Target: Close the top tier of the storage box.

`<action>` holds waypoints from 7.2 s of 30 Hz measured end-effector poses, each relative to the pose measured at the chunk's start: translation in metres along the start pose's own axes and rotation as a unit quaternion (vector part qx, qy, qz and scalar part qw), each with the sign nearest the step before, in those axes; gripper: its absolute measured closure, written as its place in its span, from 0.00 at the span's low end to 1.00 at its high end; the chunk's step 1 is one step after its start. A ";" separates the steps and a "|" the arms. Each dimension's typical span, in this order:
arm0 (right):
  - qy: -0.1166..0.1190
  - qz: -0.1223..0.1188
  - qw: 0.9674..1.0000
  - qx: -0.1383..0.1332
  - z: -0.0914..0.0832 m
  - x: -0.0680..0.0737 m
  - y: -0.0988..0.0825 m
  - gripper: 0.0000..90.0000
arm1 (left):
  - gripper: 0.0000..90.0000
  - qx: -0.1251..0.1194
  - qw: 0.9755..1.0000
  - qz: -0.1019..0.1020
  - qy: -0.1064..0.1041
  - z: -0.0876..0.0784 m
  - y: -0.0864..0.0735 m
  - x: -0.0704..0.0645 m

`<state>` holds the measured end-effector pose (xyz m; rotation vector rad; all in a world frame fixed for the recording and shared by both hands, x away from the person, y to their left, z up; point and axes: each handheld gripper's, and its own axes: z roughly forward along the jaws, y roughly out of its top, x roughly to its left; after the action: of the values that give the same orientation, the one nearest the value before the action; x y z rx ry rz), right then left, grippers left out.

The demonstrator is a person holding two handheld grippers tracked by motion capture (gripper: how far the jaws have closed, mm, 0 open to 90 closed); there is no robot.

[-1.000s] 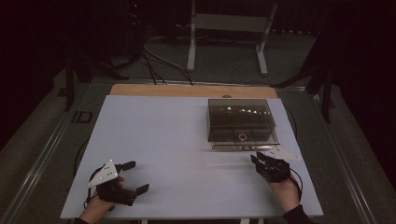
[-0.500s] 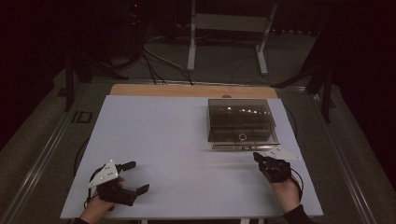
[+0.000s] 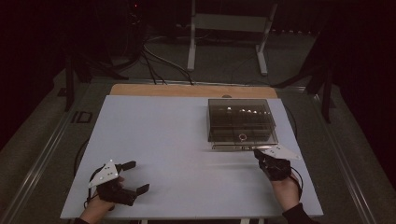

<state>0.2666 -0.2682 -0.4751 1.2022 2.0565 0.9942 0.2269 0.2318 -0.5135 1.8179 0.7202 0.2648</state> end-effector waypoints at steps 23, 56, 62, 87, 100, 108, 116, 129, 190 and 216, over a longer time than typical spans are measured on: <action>-0.008 -0.013 1.000 0.006 0.010 0.000 0.003 1.00 | 0.00 0.003 1.000 0.002 0.002 0.000 0.000 0.000; -0.004 -0.010 1.000 0.015 0.015 -0.005 0.003 1.00 | 0.00 0.003 1.000 0.002 0.001 0.001 0.000 0.000; -0.004 -0.009 1.000 0.015 0.015 -0.005 0.003 1.00 | 0.00 0.005 1.000 0.002 0.003 0.001 0.000 0.000; -0.010 -0.009 1.000 0.012 0.020 -0.007 0.009 1.00 | 0.00 0.003 1.000 0.002 0.003 0.001 0.000 0.000; -0.012 -0.008 1.000 0.010 0.023 -0.008 0.010 1.00 | 0.00 0.003 1.000 0.002 0.003 0.001 0.000 0.000; -0.014 -0.009 1.000 0.011 0.026 -0.009 0.013 1.00 | 0.00 0.004 1.000 0.001 0.004 0.001 0.000 0.000; -0.015 -0.012 1.000 0.008 0.030 -0.009 0.016 1.00 | 0.00 0.002 1.000 0.002 0.003 0.001 0.000 0.000; -0.018 -0.011 1.000 0.010 0.038 -0.011 0.020 1.00 | 0.00 0.005 1.000 0.001 0.003 0.001 0.000 0.000; -0.029 -0.007 1.000 0.002 0.057 -0.021 0.033 1.00 | 0.00 0.006 1.000 0.003 0.004 0.001 -0.001 0.000; -0.033 -0.006 0.999 0.003 0.065 -0.024 0.036 1.00 | 0.00 0.003 1.000 -0.001 0.005 0.000 0.000 0.000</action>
<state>0.3439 -0.2566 -0.4809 1.2082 2.0144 0.9303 0.2272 0.2317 -0.5140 1.8237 0.7292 0.2705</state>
